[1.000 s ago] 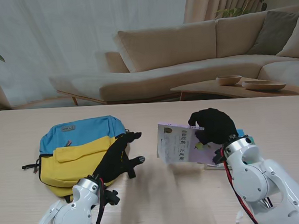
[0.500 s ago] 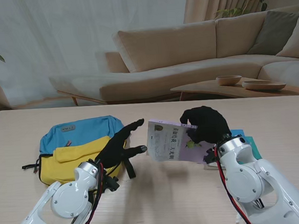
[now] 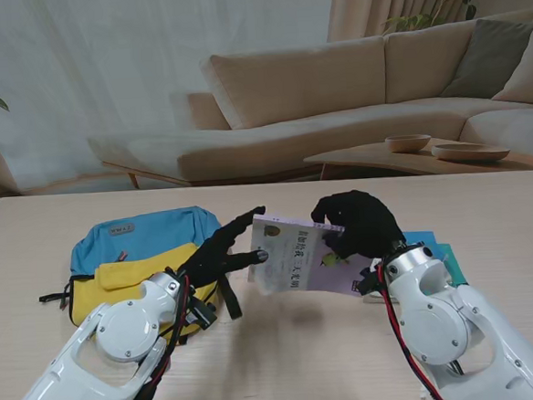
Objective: Pack books into the school bag then zip close the school bag
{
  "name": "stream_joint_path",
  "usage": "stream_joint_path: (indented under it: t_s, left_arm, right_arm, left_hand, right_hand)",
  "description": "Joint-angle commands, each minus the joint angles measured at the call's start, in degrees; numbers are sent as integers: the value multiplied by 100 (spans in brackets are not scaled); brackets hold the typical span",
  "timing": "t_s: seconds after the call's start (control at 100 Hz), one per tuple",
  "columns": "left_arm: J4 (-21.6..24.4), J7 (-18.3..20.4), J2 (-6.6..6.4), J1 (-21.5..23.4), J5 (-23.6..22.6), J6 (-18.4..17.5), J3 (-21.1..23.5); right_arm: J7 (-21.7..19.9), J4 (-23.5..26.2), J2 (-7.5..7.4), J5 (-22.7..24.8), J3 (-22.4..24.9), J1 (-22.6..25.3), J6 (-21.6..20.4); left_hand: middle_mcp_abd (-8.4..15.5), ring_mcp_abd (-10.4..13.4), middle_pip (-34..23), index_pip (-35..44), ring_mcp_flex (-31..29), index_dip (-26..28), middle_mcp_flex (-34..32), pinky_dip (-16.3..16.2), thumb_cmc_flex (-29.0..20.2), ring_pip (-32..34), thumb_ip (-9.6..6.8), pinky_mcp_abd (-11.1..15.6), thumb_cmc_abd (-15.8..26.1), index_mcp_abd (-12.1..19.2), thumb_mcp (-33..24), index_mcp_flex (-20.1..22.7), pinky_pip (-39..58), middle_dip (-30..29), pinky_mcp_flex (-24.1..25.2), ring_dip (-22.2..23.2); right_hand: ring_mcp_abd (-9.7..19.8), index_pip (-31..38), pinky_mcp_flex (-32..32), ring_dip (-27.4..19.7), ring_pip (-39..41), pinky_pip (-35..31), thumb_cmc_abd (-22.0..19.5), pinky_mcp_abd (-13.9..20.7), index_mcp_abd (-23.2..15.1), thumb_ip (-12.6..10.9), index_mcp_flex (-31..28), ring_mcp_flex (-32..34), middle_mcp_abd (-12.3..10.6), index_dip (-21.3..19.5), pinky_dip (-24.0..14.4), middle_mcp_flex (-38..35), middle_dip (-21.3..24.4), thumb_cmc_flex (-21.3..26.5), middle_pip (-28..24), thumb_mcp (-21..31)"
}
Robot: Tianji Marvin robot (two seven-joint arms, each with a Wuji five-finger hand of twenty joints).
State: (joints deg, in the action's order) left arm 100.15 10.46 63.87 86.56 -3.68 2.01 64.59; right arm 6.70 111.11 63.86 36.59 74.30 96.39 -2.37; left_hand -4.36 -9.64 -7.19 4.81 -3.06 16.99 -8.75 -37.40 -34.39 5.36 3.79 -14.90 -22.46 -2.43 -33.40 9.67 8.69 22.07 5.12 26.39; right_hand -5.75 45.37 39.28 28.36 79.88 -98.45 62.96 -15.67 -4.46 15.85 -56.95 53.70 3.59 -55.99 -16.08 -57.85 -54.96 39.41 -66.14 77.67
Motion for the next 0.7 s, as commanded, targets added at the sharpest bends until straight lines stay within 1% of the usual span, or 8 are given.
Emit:
stream_joint_path:
  t_s: [0.0,0.15,0.26,0.32,0.37,0.43,0.51,0.69]
  left_arm:
    - [-16,159,18,-5,85,9,-22]
    - [-113,324,-14,-60,179,-155,-70]
    - [-153,353,-17,-82,237,-261,-111]
    - [-150,442,-39,-89,251,-286,-116]
    - [-159,445,-49,-96,197,-345,-125]
    - [-160,436,-52,-96,142,-378,-134]
    - [-132,513,-65,-81,211,-356,-119]
    - [-79,561,-57,-20,446,-309,-84]
  right_arm:
    - [-63,81,63,-36,-41,30,-39]
    - [-26,100,80,-122,-101,24,-11]
    - [19,134,98,-186,-161,15,51]
    - [37,149,104,-203,-187,9,63]
    - [47,161,107,-211,-205,4,71]
    - [58,177,111,-223,-221,8,79]
    - [65,192,111,-228,-229,24,73]
    - [-5,199,97,-231,-218,53,81]
  left_hand:
    - [103,26,-178,391,-19,390,-21,-189,18,103,131,-5,-205,103,-290,-152,88,213,-4,3]
    - [-176,-280,-1163,2883,-795,1510,-716,-671,-130,723,158,-368,-363,-83,-643,-155,705,614,-690,443]
    - [-453,-805,-1805,3910,-1640,1975,-1805,-1286,-394,1714,164,-795,-459,-202,-943,573,2530,886,-1001,958]
    - [-472,-995,-2094,4258,-2057,2219,-2143,-926,-807,2266,119,-918,-410,-208,-1074,851,4011,998,-1057,1098]
    - [-521,-1203,-2370,4729,-2613,2375,-2730,-531,-1736,2767,347,-1060,-495,-65,-576,1183,5035,1087,-1400,1179]
    - [-553,-1370,-1841,5281,-3028,2335,-3567,-239,-2702,3166,285,-1224,-339,93,101,1489,5719,2186,-1730,1198]
    - [-610,-1579,-1264,5444,-3455,2336,-4402,-285,-3417,3528,206,-1472,114,212,581,2000,6243,2628,-2106,1261]
    - [-868,-1996,-2181,5268,-4013,2879,-4435,-736,-3951,4312,150,-1801,665,261,793,2770,6866,2618,-2640,1597]
  right_hand:
    - [289,2000,-10,370,936,-535,-906,-85,-1042,-1271,-1199,466,88,-781,-104,-145,-113,1465,-244,1229]
    - [281,1993,-15,383,937,-529,-899,-85,-1030,-1272,-1202,460,106,-795,-107,-141,-121,1467,-240,1229]
    - [270,1982,-31,394,941,-525,-892,-97,-1018,-1277,-1208,453,123,-808,-115,-137,-132,1473,-242,1229]
    - [266,1976,-31,396,942,-522,-895,-100,-1018,-1276,-1211,452,116,-815,-118,-139,-137,1472,-242,1229]
    - [269,1973,-31,396,940,-521,-897,-100,-1022,-1276,-1212,452,116,-821,-121,-140,-139,1472,-240,1229]
    - [263,1969,-31,399,942,-519,-894,-101,-1011,-1277,-1216,450,116,-828,-124,-140,-141,1471,-238,1229]
    - [263,1962,-30,399,942,-518,-903,-101,-1013,-1271,-1215,451,115,-835,-128,-140,-143,1464,-236,1229]
    - [151,1755,-129,353,794,-462,-1019,-62,-1041,-1090,-1112,348,92,-764,-204,-20,-59,1374,-101,1227]
